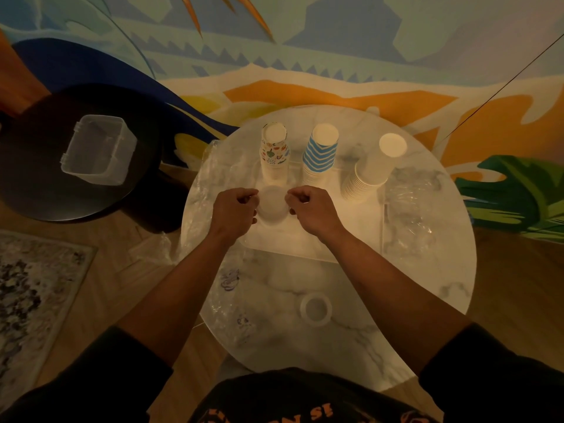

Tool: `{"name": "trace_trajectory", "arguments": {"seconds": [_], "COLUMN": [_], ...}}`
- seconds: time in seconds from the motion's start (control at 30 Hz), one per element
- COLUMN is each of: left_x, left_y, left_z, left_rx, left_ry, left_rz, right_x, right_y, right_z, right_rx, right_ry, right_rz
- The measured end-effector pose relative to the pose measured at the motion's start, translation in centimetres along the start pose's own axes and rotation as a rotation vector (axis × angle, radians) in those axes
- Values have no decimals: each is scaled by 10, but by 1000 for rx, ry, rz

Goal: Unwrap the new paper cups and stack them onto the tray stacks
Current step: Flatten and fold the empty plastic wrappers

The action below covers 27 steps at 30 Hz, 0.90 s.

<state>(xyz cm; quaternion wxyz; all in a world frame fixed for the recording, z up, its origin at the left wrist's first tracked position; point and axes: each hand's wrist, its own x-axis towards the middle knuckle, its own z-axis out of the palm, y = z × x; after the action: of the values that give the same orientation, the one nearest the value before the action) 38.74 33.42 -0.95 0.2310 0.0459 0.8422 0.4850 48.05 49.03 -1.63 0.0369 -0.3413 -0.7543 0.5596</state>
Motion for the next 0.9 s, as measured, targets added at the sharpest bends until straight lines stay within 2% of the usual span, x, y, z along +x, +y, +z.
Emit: {"name": "trace_trajectory", "arguments": {"seconds": [0.27,0.6,0.77,0.9], "left_x": [-3,-33,-66,-100], "left_y": [-2,-16,-34,-48], "left_z": [-4,-16,-8,14], "left_rx": [80,59,115,128], "left_ry": [45,50,-25,-186], "left_rz": [91,107,82,39], "right_x": [0,-30,-63,-88], "right_y": [2,24,54,86], "right_z": [-3,-26,-40,-49], "right_rx": [-55,-107,-116,-147], "right_ry": [28,-11,-53,-60], "right_rz": [-42,-61,-11,54]}}
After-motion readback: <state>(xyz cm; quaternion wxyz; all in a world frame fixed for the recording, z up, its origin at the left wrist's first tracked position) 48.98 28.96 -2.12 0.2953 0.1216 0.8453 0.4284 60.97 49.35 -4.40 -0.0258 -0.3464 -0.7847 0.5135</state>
